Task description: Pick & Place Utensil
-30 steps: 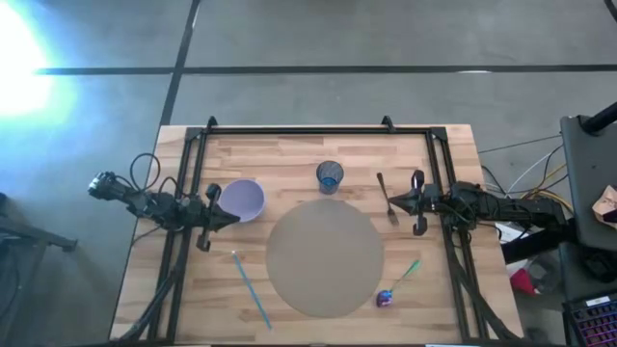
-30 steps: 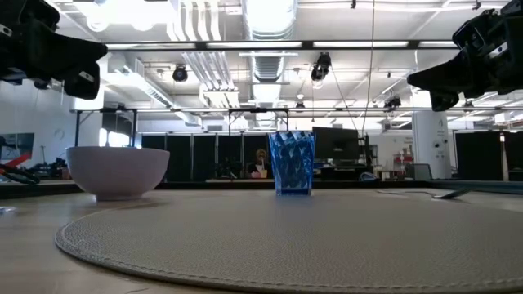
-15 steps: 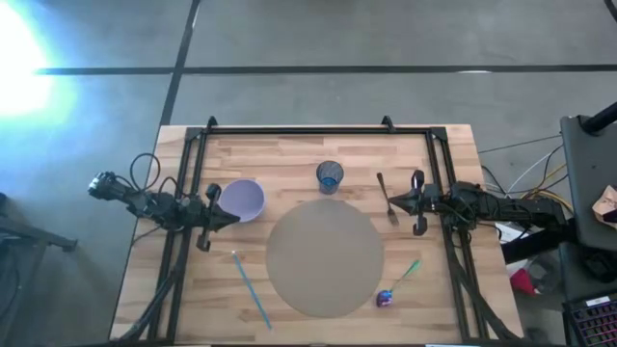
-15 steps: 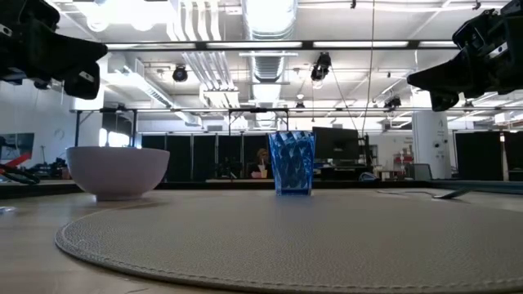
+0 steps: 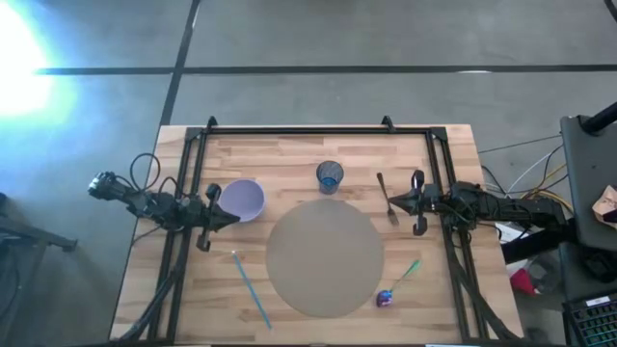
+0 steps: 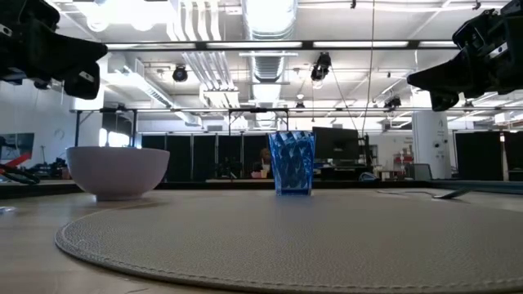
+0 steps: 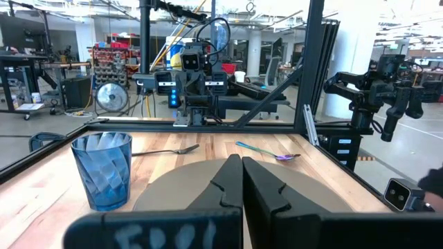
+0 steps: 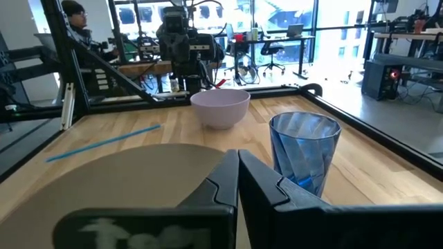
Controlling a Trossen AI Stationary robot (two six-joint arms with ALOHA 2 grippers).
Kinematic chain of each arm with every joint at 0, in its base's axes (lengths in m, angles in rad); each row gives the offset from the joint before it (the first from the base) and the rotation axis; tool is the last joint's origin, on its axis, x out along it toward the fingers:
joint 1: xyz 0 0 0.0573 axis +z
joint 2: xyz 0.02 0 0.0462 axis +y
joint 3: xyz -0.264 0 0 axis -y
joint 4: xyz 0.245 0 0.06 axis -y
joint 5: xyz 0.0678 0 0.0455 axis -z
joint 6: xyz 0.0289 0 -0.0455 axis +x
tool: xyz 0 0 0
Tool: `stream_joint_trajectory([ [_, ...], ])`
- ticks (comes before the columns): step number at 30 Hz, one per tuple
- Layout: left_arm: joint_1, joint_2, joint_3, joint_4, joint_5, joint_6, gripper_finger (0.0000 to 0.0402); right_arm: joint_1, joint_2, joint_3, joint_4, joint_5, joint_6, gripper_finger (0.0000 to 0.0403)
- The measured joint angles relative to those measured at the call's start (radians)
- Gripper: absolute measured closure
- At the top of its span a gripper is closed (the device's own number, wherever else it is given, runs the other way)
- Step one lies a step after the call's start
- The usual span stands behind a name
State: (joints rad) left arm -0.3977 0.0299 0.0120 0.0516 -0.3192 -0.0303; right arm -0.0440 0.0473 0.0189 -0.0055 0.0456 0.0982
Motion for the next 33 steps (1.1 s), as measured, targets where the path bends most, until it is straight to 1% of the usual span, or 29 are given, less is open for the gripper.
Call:
stream_joint_trajectory([
  [33, 0.0, 0.0, 0.0, 0.008, -0.013, 0.0, 0.0401, 0.0, 0.0, 0.0, 0.0, 0.0, 0.001, 0.0394],
])
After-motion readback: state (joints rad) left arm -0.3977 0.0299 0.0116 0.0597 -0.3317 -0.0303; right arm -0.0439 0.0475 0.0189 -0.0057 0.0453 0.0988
